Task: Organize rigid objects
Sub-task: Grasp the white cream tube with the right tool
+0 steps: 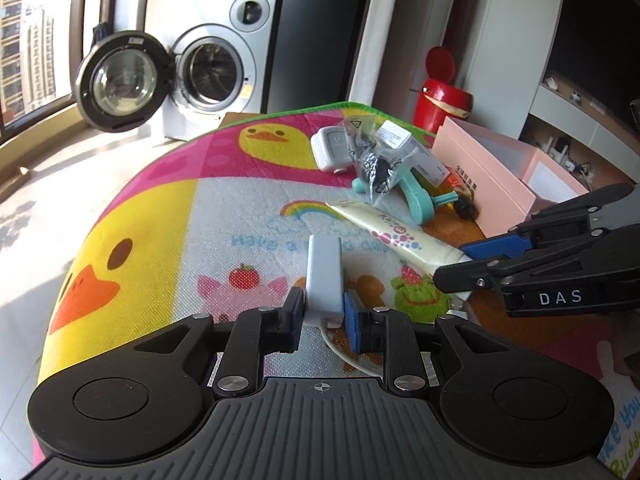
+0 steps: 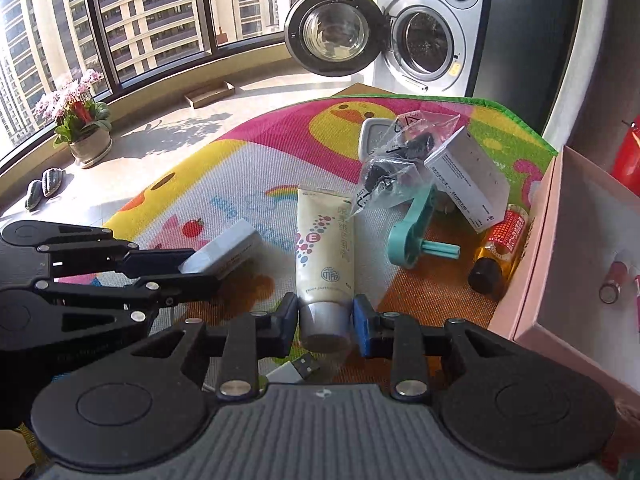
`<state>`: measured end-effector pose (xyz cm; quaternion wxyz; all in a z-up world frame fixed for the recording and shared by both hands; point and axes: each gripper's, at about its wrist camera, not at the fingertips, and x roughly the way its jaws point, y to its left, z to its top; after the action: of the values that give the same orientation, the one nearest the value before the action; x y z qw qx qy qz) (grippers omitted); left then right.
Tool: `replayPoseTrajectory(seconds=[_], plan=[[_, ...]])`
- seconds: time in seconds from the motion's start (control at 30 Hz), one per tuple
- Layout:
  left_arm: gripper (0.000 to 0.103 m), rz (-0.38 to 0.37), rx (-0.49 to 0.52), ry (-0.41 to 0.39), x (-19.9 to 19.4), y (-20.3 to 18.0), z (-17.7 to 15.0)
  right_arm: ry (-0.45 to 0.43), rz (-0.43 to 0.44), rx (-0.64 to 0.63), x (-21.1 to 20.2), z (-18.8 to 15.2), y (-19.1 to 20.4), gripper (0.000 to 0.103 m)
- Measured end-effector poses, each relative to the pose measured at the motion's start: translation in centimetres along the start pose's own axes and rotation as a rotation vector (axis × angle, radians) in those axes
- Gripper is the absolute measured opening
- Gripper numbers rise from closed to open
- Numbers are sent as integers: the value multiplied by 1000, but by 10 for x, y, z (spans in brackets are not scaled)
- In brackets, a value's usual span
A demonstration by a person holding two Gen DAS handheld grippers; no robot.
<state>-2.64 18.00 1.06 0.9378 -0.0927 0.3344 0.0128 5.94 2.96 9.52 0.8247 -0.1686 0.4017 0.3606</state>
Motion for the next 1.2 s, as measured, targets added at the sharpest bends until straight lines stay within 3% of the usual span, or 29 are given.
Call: replayPoseTrajectory(seconds=[0.13,0.23,0.33,0.4,0.43,0.63,0.8,0.83,0.9,0.97,1.0,1.2], plan=[[25,20,-20,-6,2,-2,2,14,-52,-23,-27,-30,-9,29],[25,32,-48,-16,5,-3,3,1,-22,-23,-44,-36,-16,29],[25,41,-70,-25,8,-6,2,-97,-46,30,-56,-17,-25,35],[25,58,-64,-30,8,-10,1,-137,-84,64,-50,2,-31,52],[25,71,-46,-34,8,-14,0,-146,-101,71,-45,10,-32,53],[26,115,31,-48,10,-25,-5,-47,-164,51,27,63,-25,52],[26,101,8,-54,9,-21,-6,40,-203,45,63,67,-21,22],[26,94,0,-56,8,-20,-6,36,-195,41,59,65,-20,21],[26,79,-22,-59,8,-16,-6,18,-144,32,40,58,-17,11],[26,73,-30,-60,8,-15,-6,-18,-98,11,13,47,-13,11],[26,73,-30,-61,7,-15,-7,-38,-92,-10,-2,39,-12,0],[26,69,-19,-62,5,-15,-7,-62,-97,-59,-59,-14,-19,0]])
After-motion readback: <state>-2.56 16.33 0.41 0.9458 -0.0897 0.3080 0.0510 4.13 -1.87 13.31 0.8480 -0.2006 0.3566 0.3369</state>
